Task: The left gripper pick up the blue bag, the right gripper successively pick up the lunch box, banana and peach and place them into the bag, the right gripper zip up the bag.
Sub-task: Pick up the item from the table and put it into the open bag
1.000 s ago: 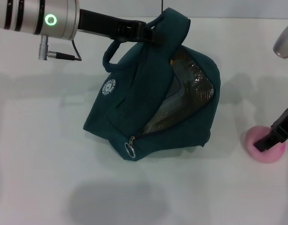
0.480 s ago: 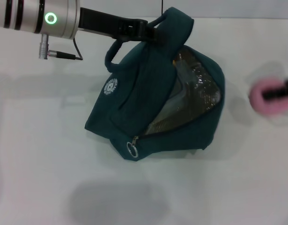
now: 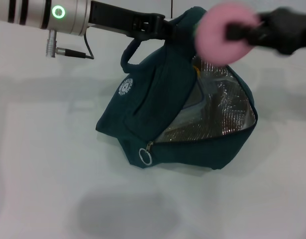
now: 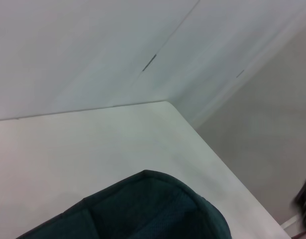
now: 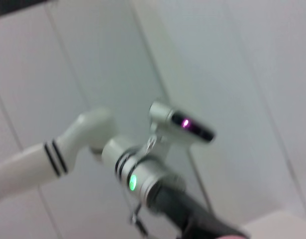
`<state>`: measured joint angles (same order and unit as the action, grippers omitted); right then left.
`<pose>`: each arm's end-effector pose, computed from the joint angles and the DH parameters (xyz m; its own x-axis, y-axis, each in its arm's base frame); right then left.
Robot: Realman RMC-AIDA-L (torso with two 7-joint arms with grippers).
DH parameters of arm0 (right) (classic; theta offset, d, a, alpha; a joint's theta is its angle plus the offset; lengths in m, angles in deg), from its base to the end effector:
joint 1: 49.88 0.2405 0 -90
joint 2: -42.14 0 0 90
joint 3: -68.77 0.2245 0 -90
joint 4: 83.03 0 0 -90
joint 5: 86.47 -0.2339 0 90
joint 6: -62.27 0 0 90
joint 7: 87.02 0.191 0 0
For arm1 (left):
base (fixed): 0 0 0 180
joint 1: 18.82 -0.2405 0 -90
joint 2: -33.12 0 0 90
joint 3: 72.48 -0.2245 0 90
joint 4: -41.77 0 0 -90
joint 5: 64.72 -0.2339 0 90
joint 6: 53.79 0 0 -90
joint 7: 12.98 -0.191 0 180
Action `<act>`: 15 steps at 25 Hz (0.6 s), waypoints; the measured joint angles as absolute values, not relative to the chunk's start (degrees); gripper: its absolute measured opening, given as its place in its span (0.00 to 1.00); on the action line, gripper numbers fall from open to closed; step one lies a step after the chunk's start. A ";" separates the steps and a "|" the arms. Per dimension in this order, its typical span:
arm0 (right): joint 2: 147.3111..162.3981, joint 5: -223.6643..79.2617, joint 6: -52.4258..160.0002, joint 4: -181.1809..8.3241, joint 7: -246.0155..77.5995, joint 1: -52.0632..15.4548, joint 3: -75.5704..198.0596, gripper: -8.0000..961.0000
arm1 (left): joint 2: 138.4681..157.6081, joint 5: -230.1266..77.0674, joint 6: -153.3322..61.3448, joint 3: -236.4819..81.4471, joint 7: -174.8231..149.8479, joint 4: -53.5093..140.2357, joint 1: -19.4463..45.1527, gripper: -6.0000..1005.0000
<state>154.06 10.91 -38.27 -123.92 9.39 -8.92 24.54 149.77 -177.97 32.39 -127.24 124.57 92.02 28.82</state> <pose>0.1210 0.3852 0.0486 0.6992 -0.2861 -0.6552 -0.3310 -0.9419 0.0581 -0.0864 0.4162 -0.0117 0.5800 0.7353 0.3507 0.7479 -0.6513 0.1287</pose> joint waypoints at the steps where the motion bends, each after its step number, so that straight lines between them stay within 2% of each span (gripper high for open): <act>1: 154.72 12.09 -37.23 -123.85 9.09 -8.36 23.16 0.21 | 149.74 -177.97 32.35 -127.24 124.56 92.02 28.84 0.05; 6: 157.09 18.08 -29.37 -123.69 9.72 -6.40 13.87 0.18 | 149.59 -178.11 32.23 -127.24 124.55 91.97 28.83 0.05; 15: 157.33 29.97 -25.67 -123.16 18.87 -3.79 8.69 0.14 | 149.41 -178.11 31.91 -126.91 124.24 91.96 28.45 0.05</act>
<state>157.33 29.97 -25.67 -123.16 18.87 -3.79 8.69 149.41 -178.11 31.91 -126.91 124.24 91.96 28.45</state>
